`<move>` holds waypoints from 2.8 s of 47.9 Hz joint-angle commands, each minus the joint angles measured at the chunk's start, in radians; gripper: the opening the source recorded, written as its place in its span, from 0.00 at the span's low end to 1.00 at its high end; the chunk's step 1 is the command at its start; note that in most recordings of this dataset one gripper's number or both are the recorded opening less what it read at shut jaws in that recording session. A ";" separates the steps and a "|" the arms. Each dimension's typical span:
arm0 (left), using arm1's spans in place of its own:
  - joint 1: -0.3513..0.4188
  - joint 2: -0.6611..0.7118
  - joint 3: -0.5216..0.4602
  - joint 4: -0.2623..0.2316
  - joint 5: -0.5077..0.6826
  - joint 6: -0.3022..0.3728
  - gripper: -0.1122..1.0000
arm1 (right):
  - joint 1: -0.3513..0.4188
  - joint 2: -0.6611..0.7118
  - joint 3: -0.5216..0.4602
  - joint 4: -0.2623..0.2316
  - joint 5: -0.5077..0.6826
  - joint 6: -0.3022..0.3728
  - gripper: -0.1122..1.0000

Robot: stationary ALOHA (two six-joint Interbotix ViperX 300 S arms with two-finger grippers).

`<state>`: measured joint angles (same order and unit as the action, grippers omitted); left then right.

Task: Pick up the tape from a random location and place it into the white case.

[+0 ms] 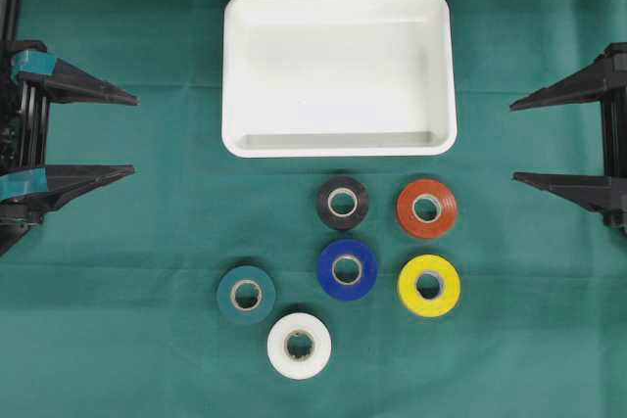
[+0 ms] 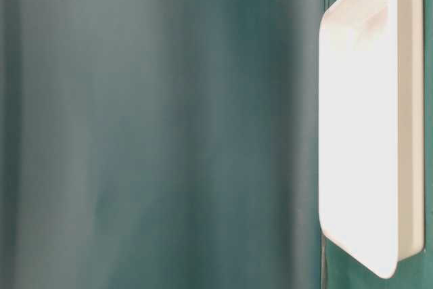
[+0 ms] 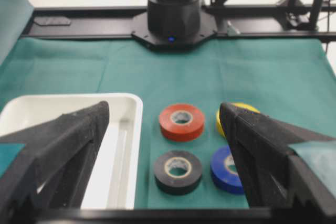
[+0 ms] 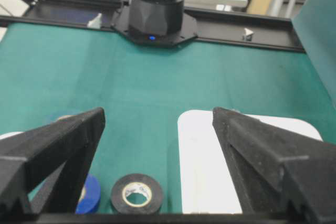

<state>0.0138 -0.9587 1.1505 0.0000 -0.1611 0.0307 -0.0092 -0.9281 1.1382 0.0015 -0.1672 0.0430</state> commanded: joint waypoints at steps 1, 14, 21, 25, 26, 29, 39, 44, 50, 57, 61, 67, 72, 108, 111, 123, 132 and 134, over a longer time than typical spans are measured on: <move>0.003 0.005 -0.028 -0.002 -0.002 -0.002 0.94 | -0.002 0.008 -0.028 0.002 -0.005 0.000 0.93; 0.003 0.095 -0.061 -0.003 -0.034 -0.005 0.94 | -0.002 0.008 -0.028 -0.005 -0.006 -0.002 0.93; 0.003 0.209 -0.121 -0.003 -0.080 -0.005 0.94 | -0.002 0.012 -0.026 -0.008 -0.009 -0.003 0.93; 0.003 0.276 -0.163 -0.003 -0.100 -0.005 0.94 | -0.002 0.015 -0.028 -0.008 -0.009 -0.003 0.93; 0.003 0.293 -0.173 -0.003 -0.101 -0.005 0.94 | -0.002 0.017 -0.028 -0.008 -0.009 -0.003 0.93; 0.003 0.342 -0.206 -0.003 -0.104 -0.005 0.94 | -0.002 0.018 -0.026 -0.008 -0.008 -0.003 0.93; -0.002 0.502 -0.327 -0.003 -0.104 -0.006 0.94 | -0.002 0.020 -0.028 -0.008 -0.005 -0.005 0.93; -0.002 0.571 -0.388 -0.003 -0.104 -0.005 0.94 | -0.003 0.020 -0.028 -0.008 -0.005 -0.008 0.93; -0.003 0.638 -0.460 -0.003 -0.100 -0.005 0.94 | -0.003 0.021 -0.026 -0.017 -0.005 -0.008 0.93; -0.006 0.709 -0.540 -0.003 -0.087 -0.003 0.94 | -0.003 0.021 -0.026 -0.020 -0.005 -0.008 0.93; -0.006 0.733 -0.572 -0.003 -0.058 0.000 0.94 | -0.003 0.021 -0.026 -0.020 -0.005 -0.008 0.93; -0.006 0.747 -0.591 -0.003 -0.026 0.002 0.94 | -0.003 0.021 -0.026 -0.020 0.002 -0.008 0.93; -0.006 0.750 -0.595 -0.003 0.015 -0.006 0.94 | -0.003 0.021 -0.026 -0.020 0.003 -0.008 0.93; -0.028 0.959 -0.954 -0.005 0.767 -0.064 0.94 | -0.003 0.044 -0.026 -0.020 0.012 -0.006 0.93; -0.032 0.976 -0.985 -0.005 0.815 -0.064 0.94 | -0.003 0.046 -0.026 -0.020 0.012 -0.006 0.93; -0.055 1.022 -1.066 -0.005 0.928 -0.066 0.94 | -0.003 0.054 -0.025 -0.020 0.012 -0.005 0.93; -0.054 1.022 -1.065 -0.003 0.931 -0.066 0.94 | -0.005 0.060 -0.025 -0.020 0.015 -0.005 0.93; -0.054 1.022 -1.065 -0.003 0.931 -0.066 0.94 | -0.003 0.060 -0.025 -0.020 0.017 -0.005 0.93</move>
<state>-0.0383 0.0798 0.1089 -0.0031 0.7731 -0.0337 -0.0123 -0.8744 1.1382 -0.0169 -0.1488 0.0368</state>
